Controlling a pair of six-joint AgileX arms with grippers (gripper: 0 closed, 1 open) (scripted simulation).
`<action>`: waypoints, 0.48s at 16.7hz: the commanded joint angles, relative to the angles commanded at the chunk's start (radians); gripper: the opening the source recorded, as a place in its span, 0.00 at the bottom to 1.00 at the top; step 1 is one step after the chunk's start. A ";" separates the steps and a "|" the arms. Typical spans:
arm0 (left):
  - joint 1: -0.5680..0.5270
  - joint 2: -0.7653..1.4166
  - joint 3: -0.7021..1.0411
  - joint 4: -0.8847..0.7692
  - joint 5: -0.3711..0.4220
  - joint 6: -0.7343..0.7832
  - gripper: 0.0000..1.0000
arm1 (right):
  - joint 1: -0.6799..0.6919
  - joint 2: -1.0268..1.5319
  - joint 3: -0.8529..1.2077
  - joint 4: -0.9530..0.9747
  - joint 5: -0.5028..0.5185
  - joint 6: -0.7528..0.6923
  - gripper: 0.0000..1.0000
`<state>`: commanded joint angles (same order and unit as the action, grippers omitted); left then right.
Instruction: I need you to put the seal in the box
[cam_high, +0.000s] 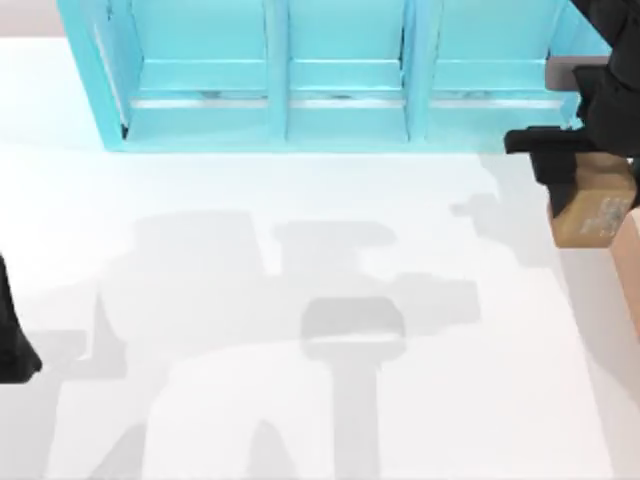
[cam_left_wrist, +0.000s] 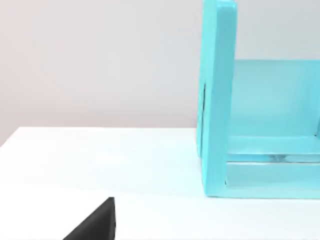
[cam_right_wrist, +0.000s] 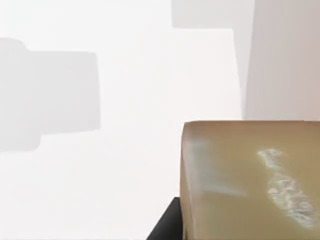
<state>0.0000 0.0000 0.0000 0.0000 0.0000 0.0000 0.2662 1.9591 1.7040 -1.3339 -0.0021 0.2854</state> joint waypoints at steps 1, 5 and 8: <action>0.000 0.000 0.000 0.000 0.000 0.000 1.00 | -0.065 -0.017 -0.010 -0.008 0.000 -0.067 0.00; 0.000 0.000 0.000 0.000 0.000 0.000 1.00 | -0.361 -0.091 -0.051 -0.040 0.002 -0.367 0.00; 0.000 0.000 0.000 0.000 0.000 0.000 1.00 | -0.517 -0.146 -0.080 -0.054 0.002 -0.523 0.00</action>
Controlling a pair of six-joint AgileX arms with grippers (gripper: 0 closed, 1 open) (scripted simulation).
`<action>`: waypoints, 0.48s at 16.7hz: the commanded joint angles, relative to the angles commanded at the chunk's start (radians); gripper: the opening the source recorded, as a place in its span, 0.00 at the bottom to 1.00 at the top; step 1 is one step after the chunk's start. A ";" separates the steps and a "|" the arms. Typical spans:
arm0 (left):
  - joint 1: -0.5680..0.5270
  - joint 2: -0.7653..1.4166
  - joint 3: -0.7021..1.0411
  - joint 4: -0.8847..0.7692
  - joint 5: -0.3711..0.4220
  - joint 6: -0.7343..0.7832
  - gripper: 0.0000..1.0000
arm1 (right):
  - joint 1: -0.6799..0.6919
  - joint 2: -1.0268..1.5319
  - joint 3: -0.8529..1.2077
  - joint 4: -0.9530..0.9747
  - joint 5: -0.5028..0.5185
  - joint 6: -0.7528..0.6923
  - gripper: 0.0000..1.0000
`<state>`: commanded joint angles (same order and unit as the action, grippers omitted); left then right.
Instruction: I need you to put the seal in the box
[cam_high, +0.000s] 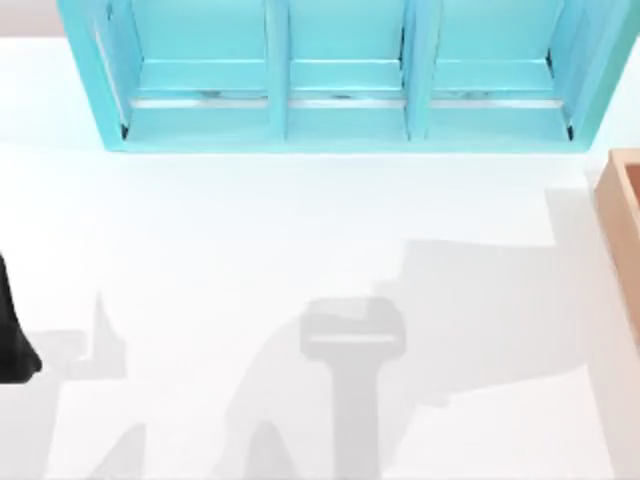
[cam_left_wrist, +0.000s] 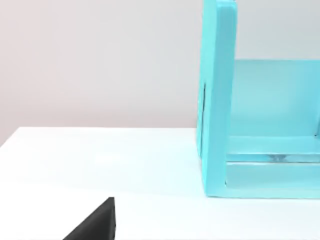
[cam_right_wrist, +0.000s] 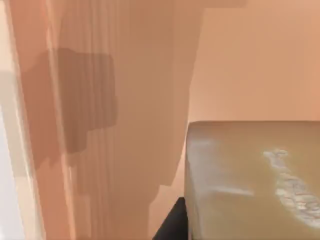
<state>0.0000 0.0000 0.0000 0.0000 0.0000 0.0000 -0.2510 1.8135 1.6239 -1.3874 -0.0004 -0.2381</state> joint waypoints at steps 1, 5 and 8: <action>0.000 0.000 0.000 0.000 0.000 0.000 1.00 | -0.031 -0.014 -0.008 -0.002 0.000 -0.030 0.00; 0.000 0.000 0.000 0.000 0.000 0.000 1.00 | -0.062 -0.029 -0.017 -0.005 -0.001 -0.061 0.00; 0.000 0.000 0.000 0.000 0.000 0.000 1.00 | -0.058 -0.024 -0.017 0.000 0.000 -0.059 0.00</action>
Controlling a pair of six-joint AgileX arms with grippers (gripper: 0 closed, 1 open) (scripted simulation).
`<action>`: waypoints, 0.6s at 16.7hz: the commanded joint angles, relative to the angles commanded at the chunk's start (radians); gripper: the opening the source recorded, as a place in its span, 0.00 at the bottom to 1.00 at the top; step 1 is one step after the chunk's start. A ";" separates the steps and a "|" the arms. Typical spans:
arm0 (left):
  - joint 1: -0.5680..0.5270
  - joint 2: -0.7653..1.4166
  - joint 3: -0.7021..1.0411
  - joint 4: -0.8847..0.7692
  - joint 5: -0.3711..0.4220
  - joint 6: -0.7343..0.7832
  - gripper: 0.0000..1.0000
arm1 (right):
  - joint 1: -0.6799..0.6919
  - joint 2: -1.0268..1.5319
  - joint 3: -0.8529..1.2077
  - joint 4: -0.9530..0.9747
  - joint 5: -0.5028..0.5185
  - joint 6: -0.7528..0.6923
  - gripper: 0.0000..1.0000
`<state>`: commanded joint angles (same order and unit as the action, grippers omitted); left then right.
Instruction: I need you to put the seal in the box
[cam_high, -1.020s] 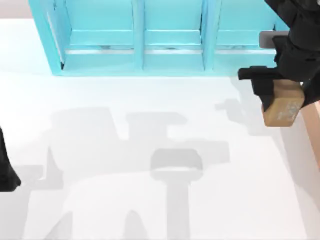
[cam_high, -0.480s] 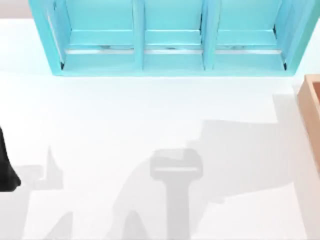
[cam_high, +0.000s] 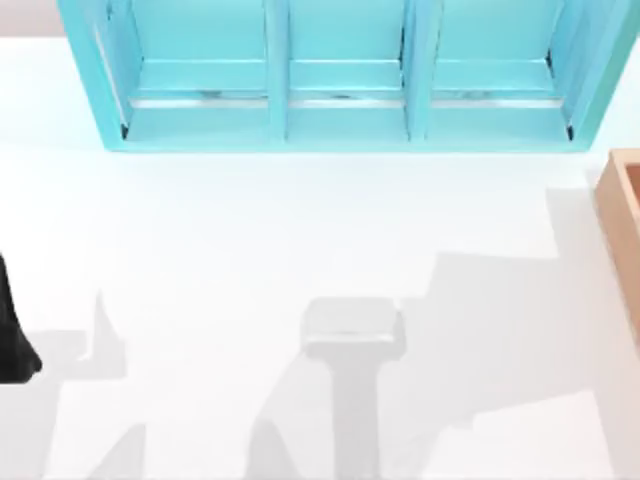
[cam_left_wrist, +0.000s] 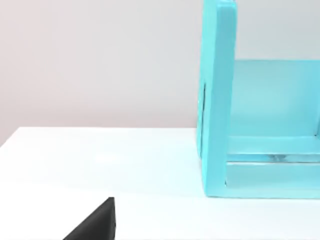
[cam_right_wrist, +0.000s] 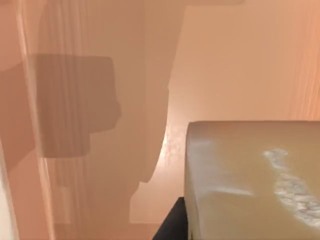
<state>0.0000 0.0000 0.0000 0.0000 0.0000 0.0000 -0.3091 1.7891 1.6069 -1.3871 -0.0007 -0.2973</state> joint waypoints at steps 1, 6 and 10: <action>0.000 0.000 0.000 0.000 0.000 0.000 1.00 | 0.001 0.001 -0.014 0.014 0.000 -0.001 0.00; 0.000 0.000 0.000 0.000 0.000 0.000 1.00 | 0.000 0.005 -0.174 0.182 -0.001 0.002 0.00; 0.000 0.000 0.000 0.000 0.000 0.000 1.00 | 0.000 0.009 -0.240 0.250 -0.001 0.002 0.00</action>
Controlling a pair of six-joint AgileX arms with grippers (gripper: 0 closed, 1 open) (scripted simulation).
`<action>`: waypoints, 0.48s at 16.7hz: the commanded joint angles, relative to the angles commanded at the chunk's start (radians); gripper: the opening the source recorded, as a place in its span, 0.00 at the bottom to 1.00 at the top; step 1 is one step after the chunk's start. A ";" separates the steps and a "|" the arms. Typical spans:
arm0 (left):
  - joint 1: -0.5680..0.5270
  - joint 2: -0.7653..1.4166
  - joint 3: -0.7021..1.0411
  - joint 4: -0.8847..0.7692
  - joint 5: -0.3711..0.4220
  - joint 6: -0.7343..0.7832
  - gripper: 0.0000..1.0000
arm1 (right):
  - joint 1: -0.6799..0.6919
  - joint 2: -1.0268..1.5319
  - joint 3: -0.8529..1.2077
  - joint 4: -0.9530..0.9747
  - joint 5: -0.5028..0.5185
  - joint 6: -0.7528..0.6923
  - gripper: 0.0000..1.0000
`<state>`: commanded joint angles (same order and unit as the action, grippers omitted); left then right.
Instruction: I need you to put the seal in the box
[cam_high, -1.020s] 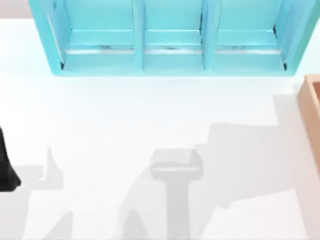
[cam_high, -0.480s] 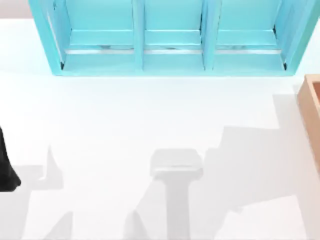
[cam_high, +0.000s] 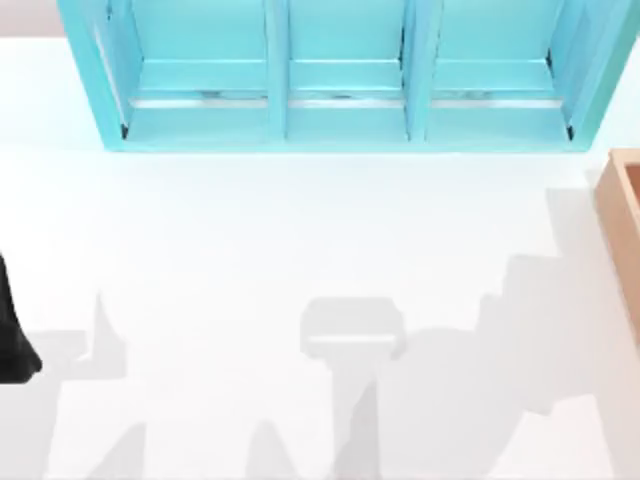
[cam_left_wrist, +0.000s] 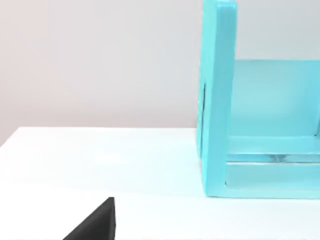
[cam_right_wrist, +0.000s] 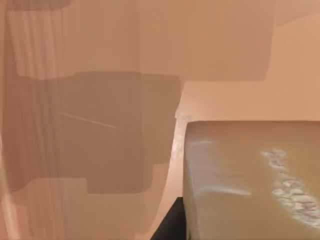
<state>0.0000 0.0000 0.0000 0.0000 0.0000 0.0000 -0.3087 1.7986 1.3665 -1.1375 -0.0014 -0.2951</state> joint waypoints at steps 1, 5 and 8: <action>0.000 0.000 0.000 0.000 0.000 0.000 1.00 | 0.000 0.000 0.000 0.000 0.000 0.000 0.00; 0.000 0.000 0.000 0.000 0.000 0.000 1.00 | 0.000 0.000 0.000 0.000 0.000 0.000 0.15; 0.000 0.000 0.000 0.000 0.000 0.000 1.00 | 0.000 0.000 0.000 0.000 0.000 0.000 0.38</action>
<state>0.0000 0.0000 0.0000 0.0000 0.0000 0.0000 -0.3087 1.7986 1.3665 -1.1375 -0.0014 -0.2951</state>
